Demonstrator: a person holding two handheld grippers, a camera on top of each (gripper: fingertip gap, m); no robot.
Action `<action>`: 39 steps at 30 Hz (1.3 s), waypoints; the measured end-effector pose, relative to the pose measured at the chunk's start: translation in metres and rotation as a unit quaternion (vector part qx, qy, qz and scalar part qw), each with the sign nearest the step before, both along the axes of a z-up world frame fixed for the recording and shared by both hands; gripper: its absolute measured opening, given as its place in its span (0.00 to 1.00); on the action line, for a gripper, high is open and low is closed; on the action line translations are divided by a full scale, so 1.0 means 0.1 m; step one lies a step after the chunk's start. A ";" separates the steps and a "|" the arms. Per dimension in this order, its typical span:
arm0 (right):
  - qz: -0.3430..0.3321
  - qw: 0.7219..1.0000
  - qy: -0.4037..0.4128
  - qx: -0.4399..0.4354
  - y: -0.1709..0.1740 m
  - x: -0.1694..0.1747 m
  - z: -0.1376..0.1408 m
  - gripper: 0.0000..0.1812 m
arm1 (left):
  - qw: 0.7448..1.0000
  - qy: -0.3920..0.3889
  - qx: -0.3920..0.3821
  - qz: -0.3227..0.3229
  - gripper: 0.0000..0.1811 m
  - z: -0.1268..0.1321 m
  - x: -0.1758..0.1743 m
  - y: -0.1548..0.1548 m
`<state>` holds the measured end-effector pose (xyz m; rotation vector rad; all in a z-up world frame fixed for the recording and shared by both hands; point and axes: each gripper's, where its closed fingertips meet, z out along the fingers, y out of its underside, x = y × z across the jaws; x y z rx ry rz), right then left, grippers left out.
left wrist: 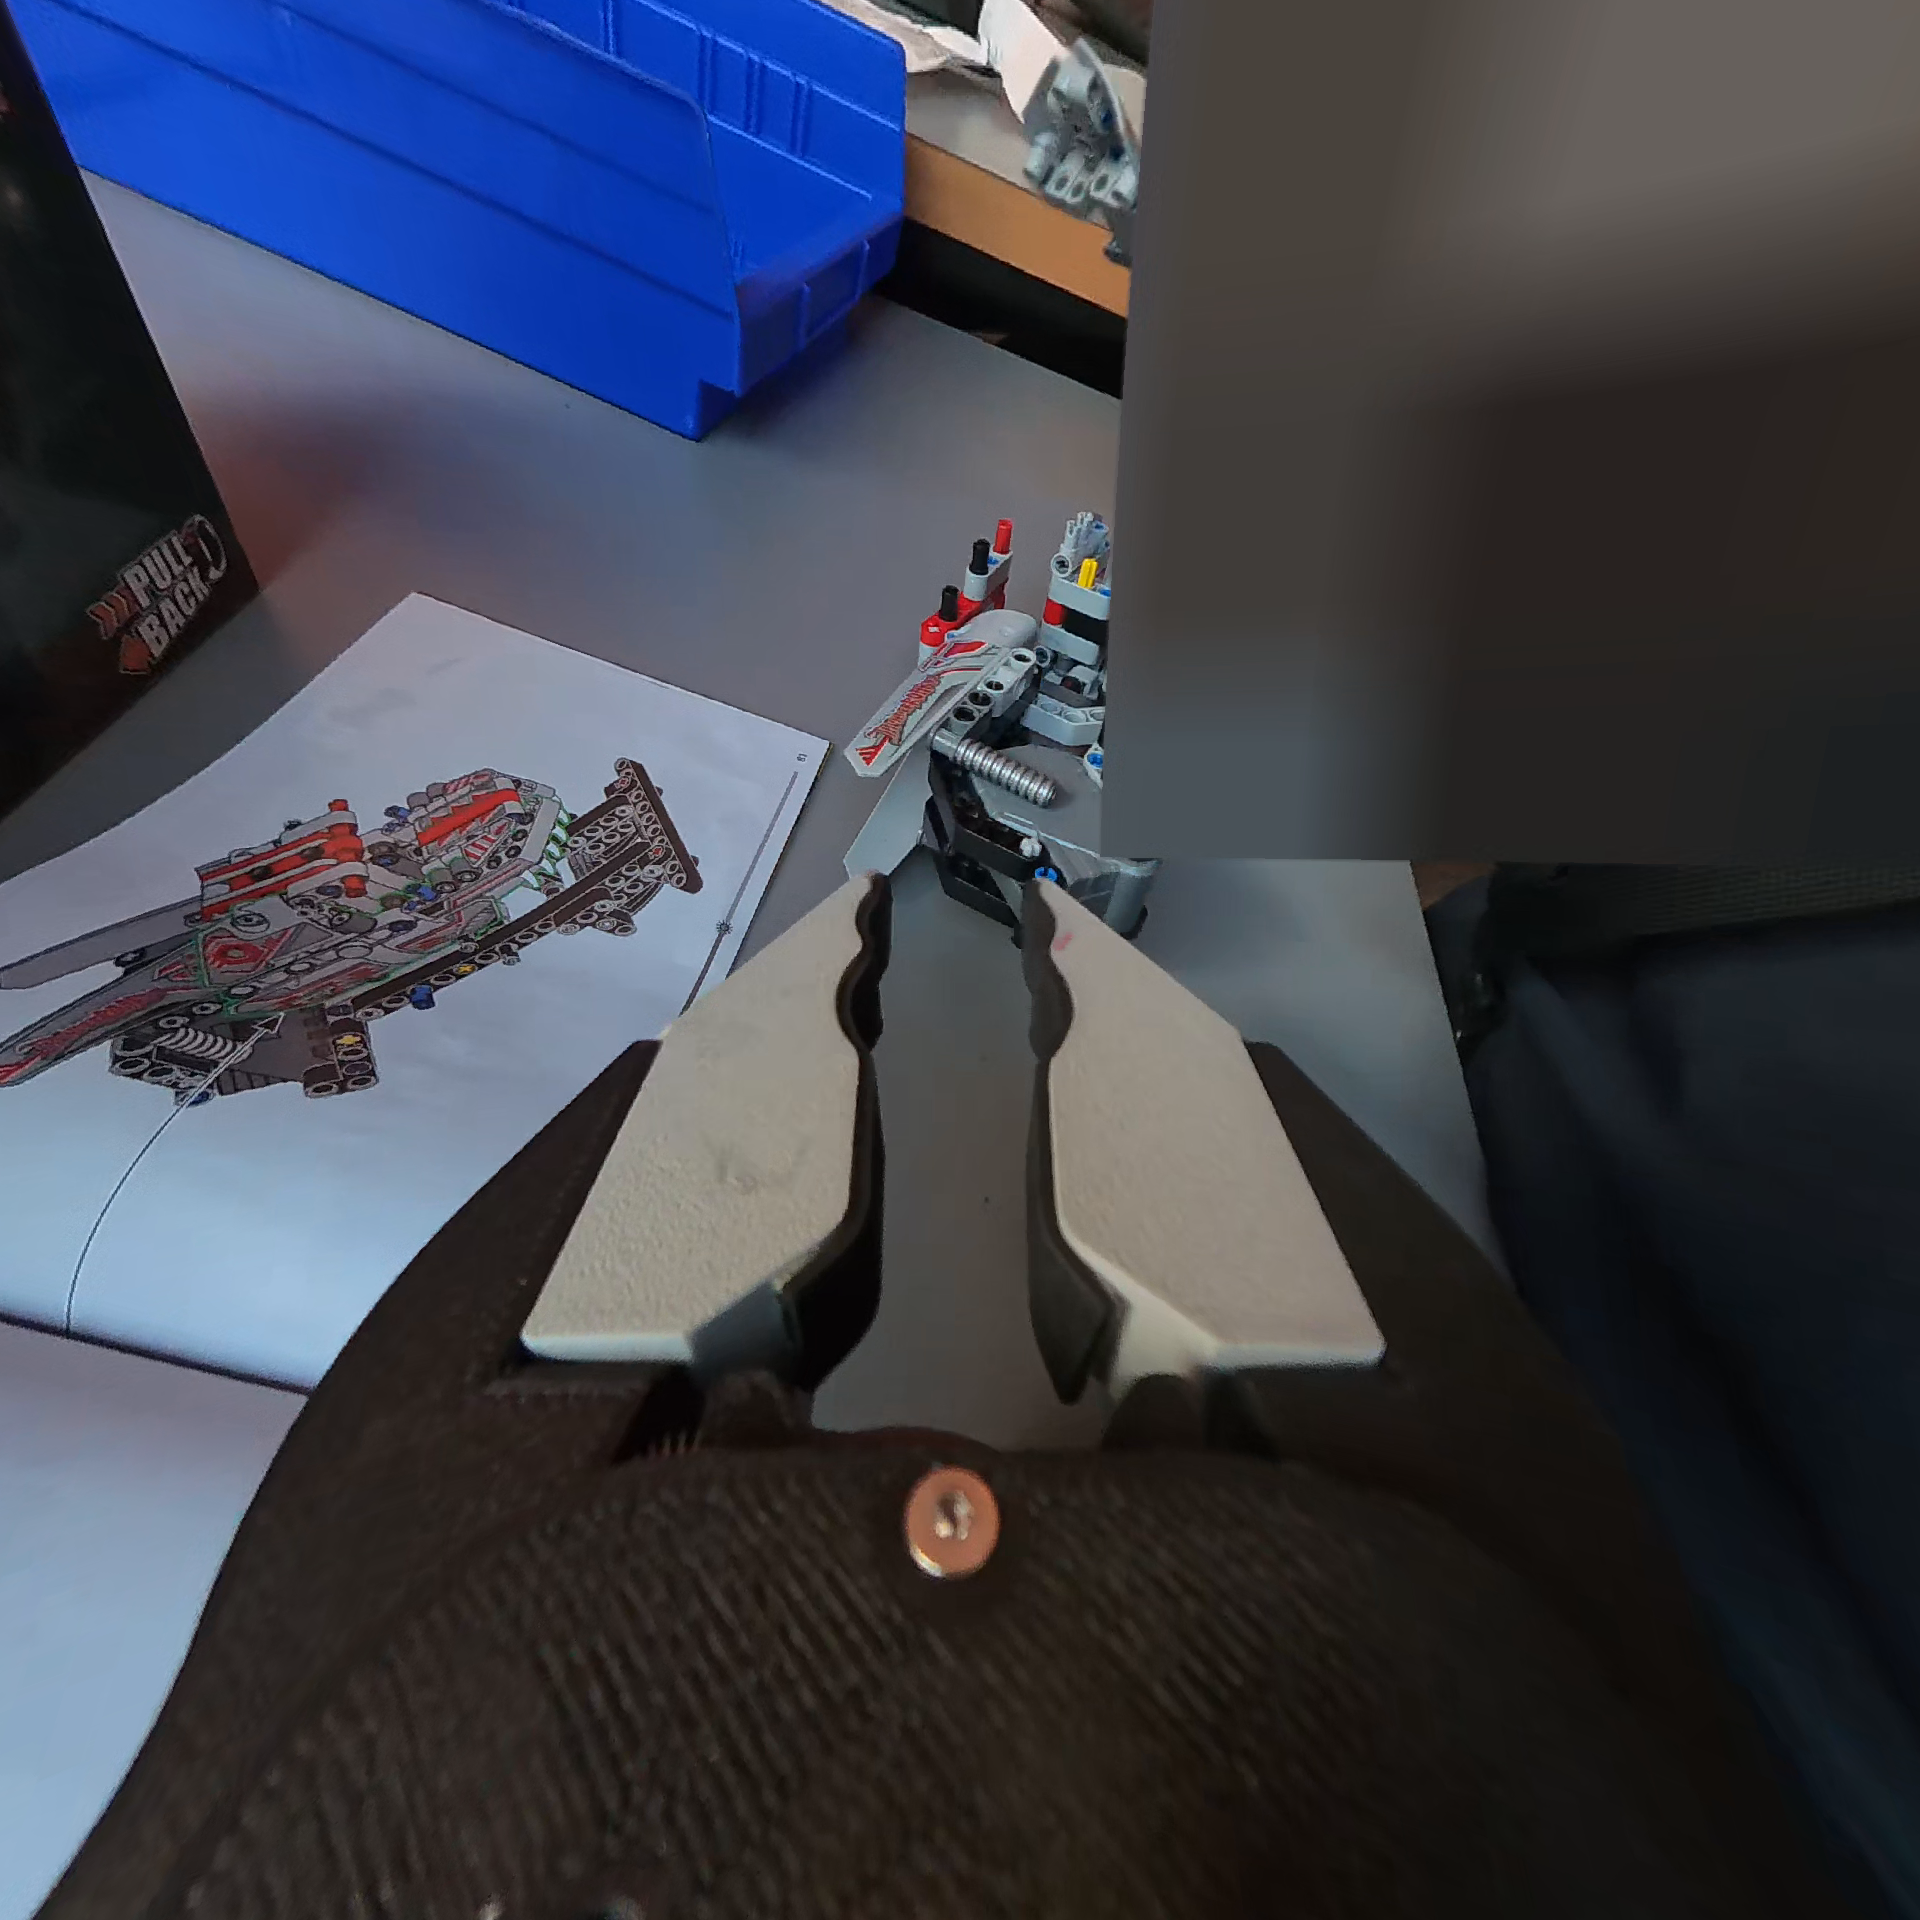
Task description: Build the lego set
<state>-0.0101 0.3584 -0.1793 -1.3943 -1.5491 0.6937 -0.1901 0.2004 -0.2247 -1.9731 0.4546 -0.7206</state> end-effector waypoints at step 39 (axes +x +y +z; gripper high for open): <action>0.114 0.944 -0.125 0.284 -0.30 -1.09 0.39 0.16 | 0.976 -0.132 -0.113 -0.133 0.03 0.90 0.57 1.08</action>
